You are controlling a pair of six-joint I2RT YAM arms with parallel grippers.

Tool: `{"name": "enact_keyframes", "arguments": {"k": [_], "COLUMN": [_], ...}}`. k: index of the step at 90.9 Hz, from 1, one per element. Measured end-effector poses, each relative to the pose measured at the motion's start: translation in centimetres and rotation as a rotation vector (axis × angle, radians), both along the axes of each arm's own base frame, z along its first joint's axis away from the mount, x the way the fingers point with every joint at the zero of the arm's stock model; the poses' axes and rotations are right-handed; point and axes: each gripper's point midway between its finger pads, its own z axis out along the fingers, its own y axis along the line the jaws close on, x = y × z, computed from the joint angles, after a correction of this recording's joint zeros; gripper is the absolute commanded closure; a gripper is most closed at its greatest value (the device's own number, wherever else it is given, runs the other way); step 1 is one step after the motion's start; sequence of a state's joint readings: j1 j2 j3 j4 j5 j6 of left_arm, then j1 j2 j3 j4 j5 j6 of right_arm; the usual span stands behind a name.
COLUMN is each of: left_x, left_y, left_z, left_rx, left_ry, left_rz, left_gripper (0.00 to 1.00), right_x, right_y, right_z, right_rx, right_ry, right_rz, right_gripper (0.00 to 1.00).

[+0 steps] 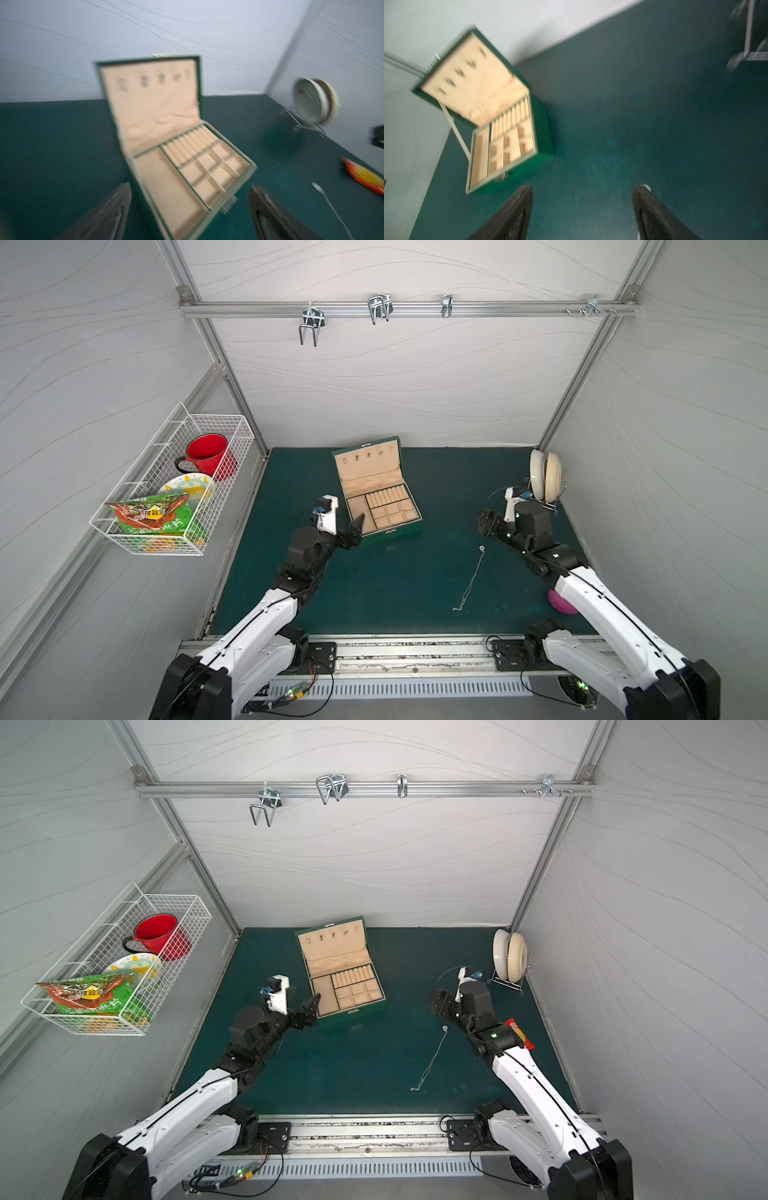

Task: Put jewelry chain into jewelry box
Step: Pick up the necklace from the center of the board.

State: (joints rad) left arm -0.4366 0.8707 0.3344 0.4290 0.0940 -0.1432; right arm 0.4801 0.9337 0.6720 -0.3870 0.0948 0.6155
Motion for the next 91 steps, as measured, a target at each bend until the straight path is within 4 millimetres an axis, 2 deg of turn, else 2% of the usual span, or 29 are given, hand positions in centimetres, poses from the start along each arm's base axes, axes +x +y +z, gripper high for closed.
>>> {"name": "enact_keyframes", "arguments": {"k": [6,11,18,27,38,49,64,74,89,91], "left_x": [-2.7,-4.8,-7.1,-8.9,-10.2,-10.6,-10.9,-10.9,-11.0,-11.0], "left_y": [-2.6,-3.9,-4.9,-5.3,-5.1,-5.0,-4.9,-5.0,-5.1,-5.2], "left_z": [-0.7,-1.7,-3.8,-5.7,-6.7,-6.0,-5.6,-5.8,-6.6,-6.7], "left_rx": [-0.009,-0.006,0.019,0.046,0.063,0.055,0.046,0.048,0.062,0.063], "left_ry": [0.017,0.031,0.079,0.128,0.147,0.117,0.101,0.108,0.137,0.141], "left_rz": [-0.117,-0.203,-0.295,-0.36,-0.397,-0.407,-0.416,-0.42,-0.428,-0.43], "left_gripper": [0.08,0.08,0.08,0.07,0.07,0.07,0.07,0.07,0.07,0.07], "right_x": [-4.1,-7.3,-10.3,-12.8,-14.2,-14.5,-14.7,-14.8,-14.7,-14.6], "right_y": [1.1,1.7,2.1,2.8,3.9,4.3,4.8,5.0,5.0,5.1], "right_z": [-3.9,-6.2,-8.2,-9.9,-11.5,-13.1,-14.2,-14.3,-14.7,-14.7], "right_rx": [-0.056,-0.119,-0.205,-0.297,-0.352,-0.366,-0.373,-0.372,-0.374,-0.367], "right_ry": [0.18,0.297,0.404,0.48,0.529,0.567,0.585,0.575,0.568,0.566], "right_rz": [0.048,0.082,0.108,0.122,0.105,0.058,0.025,0.013,-0.012,-0.02], "right_gripper": [0.36,0.38,0.41,0.44,0.44,0.44,0.52,0.66,0.99,1.0]}}
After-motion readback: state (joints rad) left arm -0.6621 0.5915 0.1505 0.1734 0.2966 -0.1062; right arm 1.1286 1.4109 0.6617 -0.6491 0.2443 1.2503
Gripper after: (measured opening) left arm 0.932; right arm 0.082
